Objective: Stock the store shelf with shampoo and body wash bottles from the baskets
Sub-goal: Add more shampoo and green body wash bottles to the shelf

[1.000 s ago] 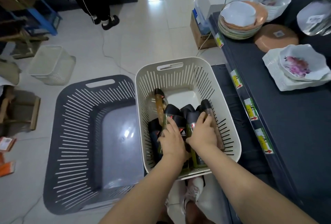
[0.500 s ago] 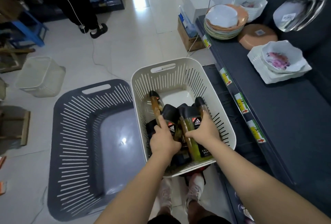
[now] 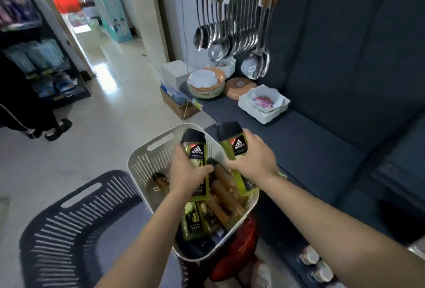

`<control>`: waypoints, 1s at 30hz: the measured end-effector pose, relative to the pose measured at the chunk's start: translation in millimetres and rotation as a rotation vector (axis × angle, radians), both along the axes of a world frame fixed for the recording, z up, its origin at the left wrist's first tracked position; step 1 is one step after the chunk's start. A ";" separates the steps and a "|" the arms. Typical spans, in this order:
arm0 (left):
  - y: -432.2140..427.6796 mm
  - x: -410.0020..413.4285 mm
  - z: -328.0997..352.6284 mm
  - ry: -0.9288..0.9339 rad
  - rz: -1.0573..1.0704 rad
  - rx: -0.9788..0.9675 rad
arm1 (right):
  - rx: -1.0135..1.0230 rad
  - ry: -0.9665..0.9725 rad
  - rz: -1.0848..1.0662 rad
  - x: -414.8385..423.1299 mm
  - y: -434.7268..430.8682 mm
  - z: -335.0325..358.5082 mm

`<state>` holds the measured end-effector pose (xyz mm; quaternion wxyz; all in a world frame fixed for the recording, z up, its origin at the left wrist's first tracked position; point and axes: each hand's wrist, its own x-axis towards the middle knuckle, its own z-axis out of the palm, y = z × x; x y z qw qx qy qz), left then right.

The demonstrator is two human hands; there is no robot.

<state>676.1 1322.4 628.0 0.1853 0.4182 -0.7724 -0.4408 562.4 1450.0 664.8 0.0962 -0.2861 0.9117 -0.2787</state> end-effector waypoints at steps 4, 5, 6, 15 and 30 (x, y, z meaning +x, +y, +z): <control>22.5 -35.7 27.1 0.153 -0.126 -0.007 | -0.089 0.137 -0.200 -19.4 48.3 41.3; 29.6 -43.9 34.9 0.189 -0.154 -0.015 | -0.108 0.164 -0.246 -23.4 59.1 50.5; 41.3 -55.3 45.2 0.232 -0.195 -0.028 | -0.132 0.201 -0.298 -28.9 74.6 60.6; 161.1 -137.9 116.3 0.505 -0.552 -0.017 | -0.293 0.400 -0.604 -64.1 202.3 114.2; 409.2 -228.9 141.4 0.578 -0.890 0.043 | -0.346 0.493 -0.889 -95.4 446.8 119.2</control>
